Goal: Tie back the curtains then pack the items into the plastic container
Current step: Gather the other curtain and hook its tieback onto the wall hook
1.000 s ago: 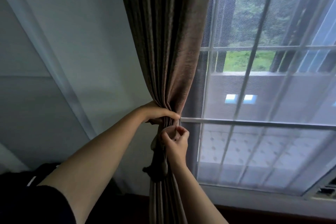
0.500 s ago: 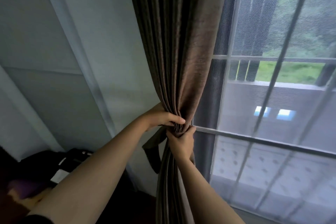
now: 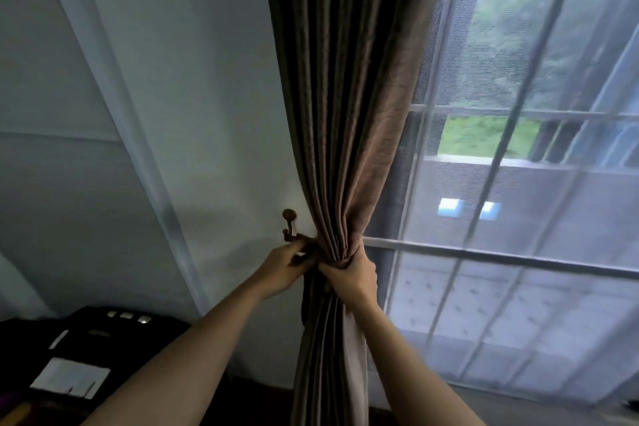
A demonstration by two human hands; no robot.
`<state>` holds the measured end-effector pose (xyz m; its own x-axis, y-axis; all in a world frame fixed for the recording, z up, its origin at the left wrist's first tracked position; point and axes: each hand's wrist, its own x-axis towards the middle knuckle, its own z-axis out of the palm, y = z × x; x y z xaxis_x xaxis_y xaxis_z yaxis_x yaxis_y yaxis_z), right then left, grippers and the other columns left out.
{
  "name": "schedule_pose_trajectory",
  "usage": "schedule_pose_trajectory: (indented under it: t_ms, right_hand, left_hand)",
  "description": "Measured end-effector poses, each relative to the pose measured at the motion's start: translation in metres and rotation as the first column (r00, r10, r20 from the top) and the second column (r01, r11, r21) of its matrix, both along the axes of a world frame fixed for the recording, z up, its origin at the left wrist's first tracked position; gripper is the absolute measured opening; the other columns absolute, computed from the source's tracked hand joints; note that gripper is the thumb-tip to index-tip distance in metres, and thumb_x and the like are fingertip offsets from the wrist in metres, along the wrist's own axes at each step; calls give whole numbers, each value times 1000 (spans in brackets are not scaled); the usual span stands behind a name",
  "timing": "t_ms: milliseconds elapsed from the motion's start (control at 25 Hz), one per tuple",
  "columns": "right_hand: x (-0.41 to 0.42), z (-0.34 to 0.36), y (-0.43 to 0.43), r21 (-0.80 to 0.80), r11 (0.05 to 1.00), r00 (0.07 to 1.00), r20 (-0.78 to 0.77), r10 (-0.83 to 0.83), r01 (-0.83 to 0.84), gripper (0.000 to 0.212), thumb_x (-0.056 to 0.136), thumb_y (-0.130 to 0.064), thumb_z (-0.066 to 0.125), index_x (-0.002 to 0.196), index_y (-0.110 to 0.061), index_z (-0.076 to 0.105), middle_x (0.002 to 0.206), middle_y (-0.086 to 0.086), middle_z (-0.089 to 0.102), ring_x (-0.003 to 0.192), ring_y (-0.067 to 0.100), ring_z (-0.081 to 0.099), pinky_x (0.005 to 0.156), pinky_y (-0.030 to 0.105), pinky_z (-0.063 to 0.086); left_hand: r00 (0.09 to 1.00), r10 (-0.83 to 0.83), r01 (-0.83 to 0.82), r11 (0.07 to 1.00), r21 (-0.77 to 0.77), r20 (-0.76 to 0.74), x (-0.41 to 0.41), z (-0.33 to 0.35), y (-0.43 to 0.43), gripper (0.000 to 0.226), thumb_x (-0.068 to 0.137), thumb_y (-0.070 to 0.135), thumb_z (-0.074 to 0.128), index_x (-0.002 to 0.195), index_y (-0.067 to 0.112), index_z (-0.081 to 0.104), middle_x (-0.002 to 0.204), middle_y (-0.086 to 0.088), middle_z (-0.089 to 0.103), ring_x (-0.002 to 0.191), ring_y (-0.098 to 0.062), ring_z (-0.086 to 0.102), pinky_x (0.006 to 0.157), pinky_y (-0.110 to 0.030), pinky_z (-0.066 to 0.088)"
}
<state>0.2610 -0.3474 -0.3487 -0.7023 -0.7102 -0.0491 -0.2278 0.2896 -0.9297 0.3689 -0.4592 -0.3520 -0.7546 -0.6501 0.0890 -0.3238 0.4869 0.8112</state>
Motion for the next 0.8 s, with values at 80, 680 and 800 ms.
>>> schedule_pose_trajectory:
  t_ms: [80, 680, 800]
  right_hand:
    - [-1, 0, 3, -45, 997, 998, -1, 57, -57, 63, 57, -31, 75, 114, -37, 50, 97, -7, 68, 90, 16, 68, 80, 39, 57]
    - [-3, 45, -11, -217, 958, 950, -208, -234, 188, 69, 73, -30, 73, 132, -21, 40, 111, 10, 68, 103, 34, 62, 85, 41, 52]
    - [-5, 44, -7, -202, 963, 939, -255, -230, 180, 68, 74, -31, 72, 133, -20, 40, 110, 12, 68, 102, 36, 62, 82, 41, 52]
  left_hand:
    - [1000, -1, 1, 996, -93, -3, -2, -3, -9, 26, 90, 18, 60, 116, 13, 61, 113, -5, 65, 83, -9, 64, 69, -5, 45]
    - [984, -170, 176, 978, -111, 61, 16, 36, -31, 36, 74, 15, 75, 56, 23, 45, 57, 9, 48, 54, -1, 48, 57, -20, 36]
    - [936, -306, 316, 948, -32, 175, 27, 52, -39, 28, 74, 25, 77, 60, 30, 52, 66, 12, 54, 64, -2, 52, 64, -20, 41]
